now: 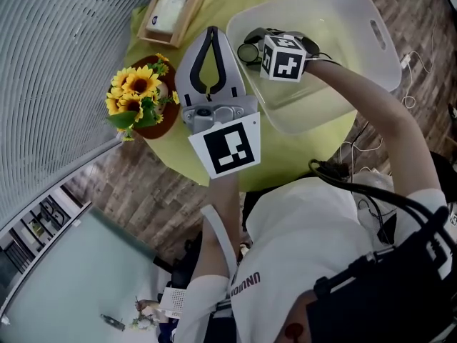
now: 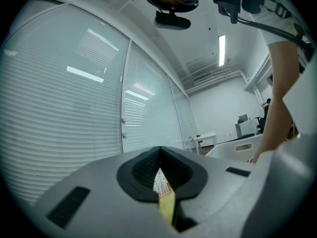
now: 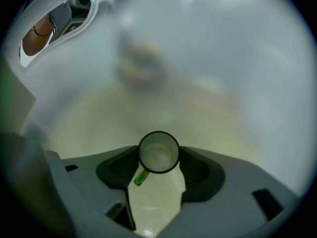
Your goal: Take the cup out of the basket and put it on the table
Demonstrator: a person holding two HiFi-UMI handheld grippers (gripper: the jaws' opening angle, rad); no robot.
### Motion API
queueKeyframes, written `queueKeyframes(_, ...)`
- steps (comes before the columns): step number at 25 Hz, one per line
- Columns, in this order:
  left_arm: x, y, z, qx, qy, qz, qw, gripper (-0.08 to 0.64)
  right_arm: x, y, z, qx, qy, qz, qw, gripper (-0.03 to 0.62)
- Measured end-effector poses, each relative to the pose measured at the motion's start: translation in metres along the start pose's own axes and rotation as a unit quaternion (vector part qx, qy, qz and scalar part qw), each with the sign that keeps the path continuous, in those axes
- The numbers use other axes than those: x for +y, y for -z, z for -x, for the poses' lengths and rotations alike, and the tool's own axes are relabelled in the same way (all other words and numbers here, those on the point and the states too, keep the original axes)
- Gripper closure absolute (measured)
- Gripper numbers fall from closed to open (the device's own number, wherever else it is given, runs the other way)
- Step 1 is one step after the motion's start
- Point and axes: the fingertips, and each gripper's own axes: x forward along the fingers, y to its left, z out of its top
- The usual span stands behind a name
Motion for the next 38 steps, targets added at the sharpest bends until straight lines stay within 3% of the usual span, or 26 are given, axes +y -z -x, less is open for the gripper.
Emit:
queueKeyframes(6, -0.003, -0.007, 0.002, -0.005, 0.016, -0.034, 0.9993, 0.548, -0.003, -0.006, 0.015, -0.004, 0.009, -0.004, 1.000, 0.319)
queueKeyframes(9, -0.004, -0.013, 0.002, -0.005, 0.036, -0.096, 0.9947, 0.548, -0.005, -0.014, 0.024, -0.013, 0.014, -0.002, 1.000, 0.319)
queueKeyframes(10, -0.004, -0.015, 0.003, -0.007, 0.035, -0.095, 0.9948, 0.548, -0.005, -0.016, 0.027, -0.014, 0.016, 0.001, 1.000, 0.319)
queueKeyframes(13, 0.000, -0.016, 0.008, -0.020, 0.002, -0.010, 0.9998, 0.548, -0.005, -0.020, 0.035, -0.020, 0.027, 0.002, 0.999, 0.319)
queueKeyframes(14, 0.001, -0.016, 0.009, -0.022, -0.003, 0.001, 0.9998, 0.548, -0.005, -0.021, 0.038, -0.023, 0.029, -0.002, 0.999, 0.319)
queueKeyframes(28, 0.000, -0.046, 0.025, -0.054, 0.001, -0.016, 0.9984, 0.548, -0.010, -0.031, 0.095, -0.070, 0.090, -0.034, 0.993, 0.321)
queueKeyframes(33, -0.002, -0.051, 0.037, -0.063, -0.001, 0.003, 0.9980, 0.548, -0.003, -0.038, 0.113, -0.087, 0.116, -0.033, 0.989, 0.321)
queueKeyframes(38, -0.009, -0.060, 0.040, -0.072, 0.009, -0.016, 0.9972, 0.548, -0.007, -0.055, 0.142, -0.118, 0.152, -0.028, 0.981, 0.321)
